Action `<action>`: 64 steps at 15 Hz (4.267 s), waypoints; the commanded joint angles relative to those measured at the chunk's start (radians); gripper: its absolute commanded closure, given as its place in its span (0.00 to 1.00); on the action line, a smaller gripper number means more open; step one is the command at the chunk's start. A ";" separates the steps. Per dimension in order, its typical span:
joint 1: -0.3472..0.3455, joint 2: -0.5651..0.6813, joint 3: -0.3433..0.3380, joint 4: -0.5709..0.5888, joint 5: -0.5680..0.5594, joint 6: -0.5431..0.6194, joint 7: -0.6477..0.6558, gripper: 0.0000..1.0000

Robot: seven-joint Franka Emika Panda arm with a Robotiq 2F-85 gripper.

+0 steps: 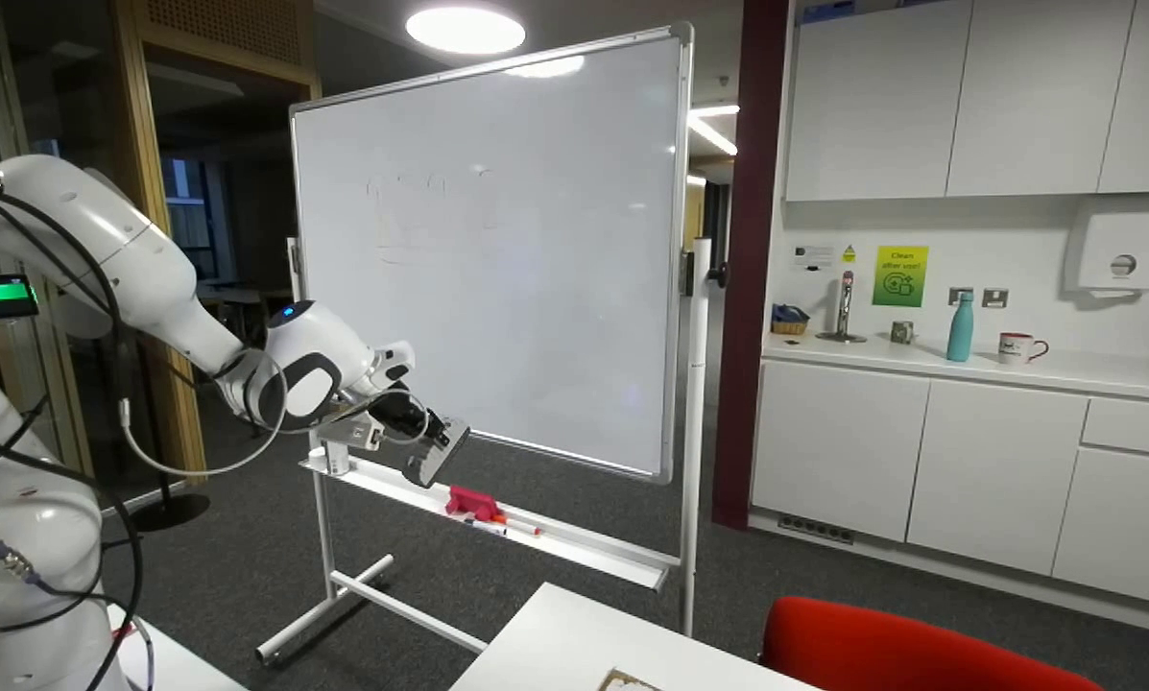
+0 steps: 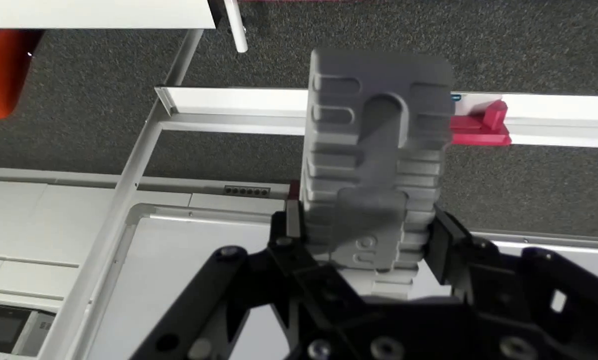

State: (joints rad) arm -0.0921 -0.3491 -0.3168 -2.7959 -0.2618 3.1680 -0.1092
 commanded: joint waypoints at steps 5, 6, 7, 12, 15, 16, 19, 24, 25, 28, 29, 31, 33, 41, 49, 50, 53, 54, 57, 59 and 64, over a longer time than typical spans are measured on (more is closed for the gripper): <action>0.053 -0.058 0.100 0.054 0.014 0.123 -0.054 0.66; 0.051 -0.072 0.117 0.071 0.014 0.124 -0.055 0.66; 0.050 -0.093 0.133 0.087 0.015 0.121 -0.053 0.66; 0.060 -0.189 0.176 0.181 0.035 0.109 -0.032 0.66; 0.062 -0.224 0.185 0.243 0.056 0.099 -0.019 0.66; 0.063 -0.227 0.185 0.262 0.064 0.101 -0.016 0.66; 0.061 -0.229 0.187 0.259 0.090 0.095 -0.012 0.66; 0.060 -0.222 0.187 0.254 0.095 0.091 -0.011 0.41; 0.060 -0.222 0.187 0.254 0.095 0.091 -0.011 0.41; 0.060 -0.222 0.187 0.254 0.095 0.091 -0.011 0.41; 0.056 -0.203 0.188 0.263 0.089 0.148 -0.017 0.66; 0.050 -0.177 0.195 0.284 0.085 0.202 -0.021 0.66; 0.042 -0.151 0.208 0.312 0.085 0.274 -0.022 0.66; 0.047 -0.101 0.245 0.541 0.102 0.283 -0.006 0.66; -0.096 -0.045 0.345 0.668 0.115 0.092 0.007 0.66; -0.104 -0.053 0.355 0.673 0.107 0.054 0.011 0.66; -0.158 -0.058 0.407 0.699 0.082 0.010 0.018 0.66; -0.181 -0.057 0.428 0.712 0.078 -0.004 0.024 0.66; -0.232 -0.025 0.472 0.768 0.075 -0.055 0.025 0.66; -0.265 0.005 0.497 0.811 0.075 -0.116 0.030 0.66; -0.251 0.086 0.506 0.903 0.082 -0.180 0.004 0.66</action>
State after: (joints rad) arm -0.3322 -0.3327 0.1726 -1.9889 -0.1637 3.0059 -0.1023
